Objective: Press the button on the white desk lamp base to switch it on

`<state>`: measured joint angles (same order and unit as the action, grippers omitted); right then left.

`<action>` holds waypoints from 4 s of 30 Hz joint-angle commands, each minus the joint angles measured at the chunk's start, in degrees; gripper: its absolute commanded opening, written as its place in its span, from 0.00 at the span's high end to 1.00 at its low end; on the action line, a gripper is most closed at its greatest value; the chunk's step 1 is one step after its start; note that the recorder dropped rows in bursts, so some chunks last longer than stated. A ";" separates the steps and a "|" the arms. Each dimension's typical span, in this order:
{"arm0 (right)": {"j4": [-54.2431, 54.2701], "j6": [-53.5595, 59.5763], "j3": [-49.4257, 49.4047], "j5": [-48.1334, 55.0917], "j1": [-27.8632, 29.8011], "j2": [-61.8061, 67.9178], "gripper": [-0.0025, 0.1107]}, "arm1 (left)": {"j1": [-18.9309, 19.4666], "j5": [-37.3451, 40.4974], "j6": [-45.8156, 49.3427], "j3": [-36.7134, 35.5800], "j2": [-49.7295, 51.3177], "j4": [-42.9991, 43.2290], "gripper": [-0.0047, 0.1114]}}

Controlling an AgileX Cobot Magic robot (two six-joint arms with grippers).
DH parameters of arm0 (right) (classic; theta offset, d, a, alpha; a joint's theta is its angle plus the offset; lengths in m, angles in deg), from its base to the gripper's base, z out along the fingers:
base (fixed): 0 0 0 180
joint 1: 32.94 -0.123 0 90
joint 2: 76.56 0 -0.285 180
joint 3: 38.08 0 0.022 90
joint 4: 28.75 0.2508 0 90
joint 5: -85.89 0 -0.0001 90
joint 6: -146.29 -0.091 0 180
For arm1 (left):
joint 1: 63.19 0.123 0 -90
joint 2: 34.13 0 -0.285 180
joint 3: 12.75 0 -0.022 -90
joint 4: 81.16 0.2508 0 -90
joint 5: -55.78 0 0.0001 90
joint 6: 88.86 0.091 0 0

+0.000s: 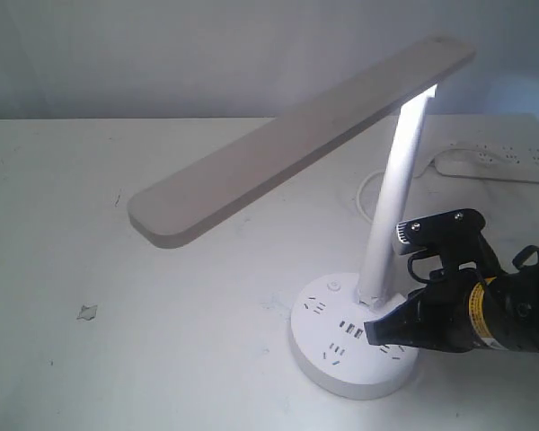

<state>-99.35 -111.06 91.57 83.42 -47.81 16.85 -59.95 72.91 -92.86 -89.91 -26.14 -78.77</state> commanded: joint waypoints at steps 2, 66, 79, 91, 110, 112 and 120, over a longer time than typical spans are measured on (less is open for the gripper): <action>0.22 -0.21 -0.41 -4.71 -0.01 -2.43 0.98 | 0.03 0.43 -0.06 -0.05 -0.21 -0.42 0.96; 9.86 2.54 -26.87 15.38 0.03 -85.62 0.98 | 0.03 0.44 -0.06 -0.05 -0.21 -0.21 0.96; 5.60 8.99 -26.87 -8.99 0.03 -85.62 0.98 | 0.03 0.44 -0.06 -0.05 -0.21 -0.21 0.96; 6.69 -7.01 -26.87 2.47 0.03 -85.62 0.98 | 0.03 0.44 -0.06 -0.05 -0.21 -0.21 0.96; 5.84 -4.86 -26.87 3.83 0.03 -85.62 0.98 | 0.03 0.44 -0.06 -0.05 -0.21 -0.21 0.96; 5.86 -1.87 -26.87 5.97 0.03 -85.62 0.98 | 0.03 0.44 -0.06 -0.05 -0.21 -0.21 0.96; 34.57 26.10 -26.87 23.41 0.03 -85.62 0.98 | 0.03 0.44 -0.06 -0.05 -0.21 -0.21 0.96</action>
<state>-77.95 -98.63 65.00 99.32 -47.81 -68.42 -59.95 72.91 -92.86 -89.91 -26.14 -78.77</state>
